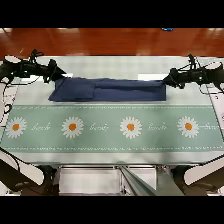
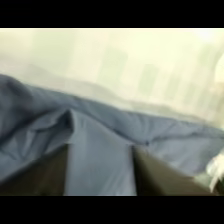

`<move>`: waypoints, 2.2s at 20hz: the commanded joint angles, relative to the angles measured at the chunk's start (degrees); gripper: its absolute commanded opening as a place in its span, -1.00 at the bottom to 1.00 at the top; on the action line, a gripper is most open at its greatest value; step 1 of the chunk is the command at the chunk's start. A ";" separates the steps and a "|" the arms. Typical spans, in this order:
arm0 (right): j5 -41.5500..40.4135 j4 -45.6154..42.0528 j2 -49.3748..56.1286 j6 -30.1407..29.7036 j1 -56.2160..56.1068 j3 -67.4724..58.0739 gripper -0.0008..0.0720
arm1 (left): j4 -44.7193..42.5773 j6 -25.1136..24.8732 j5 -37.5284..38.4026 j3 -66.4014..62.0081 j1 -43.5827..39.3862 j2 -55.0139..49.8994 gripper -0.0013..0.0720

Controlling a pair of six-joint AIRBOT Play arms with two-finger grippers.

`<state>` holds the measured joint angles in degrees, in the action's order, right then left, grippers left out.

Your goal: Fold the shirts.

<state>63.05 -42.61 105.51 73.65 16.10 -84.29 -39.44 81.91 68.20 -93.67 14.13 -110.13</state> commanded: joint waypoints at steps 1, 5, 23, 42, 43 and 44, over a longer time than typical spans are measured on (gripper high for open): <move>2.78 -1.09 0.15 1.29 1.40 -2.19 0.15 | -0.39 -0.15 8.72 -1.97 1.75 0.00 0.42; 12.94 -1.95 -5.01 0.59 10.10 -3.76 0.16 | -1.55 -5.57 15.63 -2.75 8.00 8.39 0.42; -3.37 9.51 -1.33 -4.11 1.99 14.03 0.17 | -1.46 -18.01 -16.37 47.32 0.13 51.15 0.42; 10.21 -16.76 -22.01 4.35 -2.21 8.85 -0.90 | -0.76 -18.21 -20.33 46.47 -15.30 47.06 -0.92; 10.60 -17.25 -25.83 4.35 -1.86 11.30 -0.90 | -0.79 -17.77 -22.16 45.35 -19.54 44.89 -0.92; 10.62 -17.77 -29.40 4.35 -1.86 13.75 -0.90 | -0.79 -16.41 -23.98 43.85 -23.34 42.40 -0.92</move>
<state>71.61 -55.20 85.36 77.21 13.87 -75.29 -40.21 63.81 48.84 -47.77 -0.21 -63.46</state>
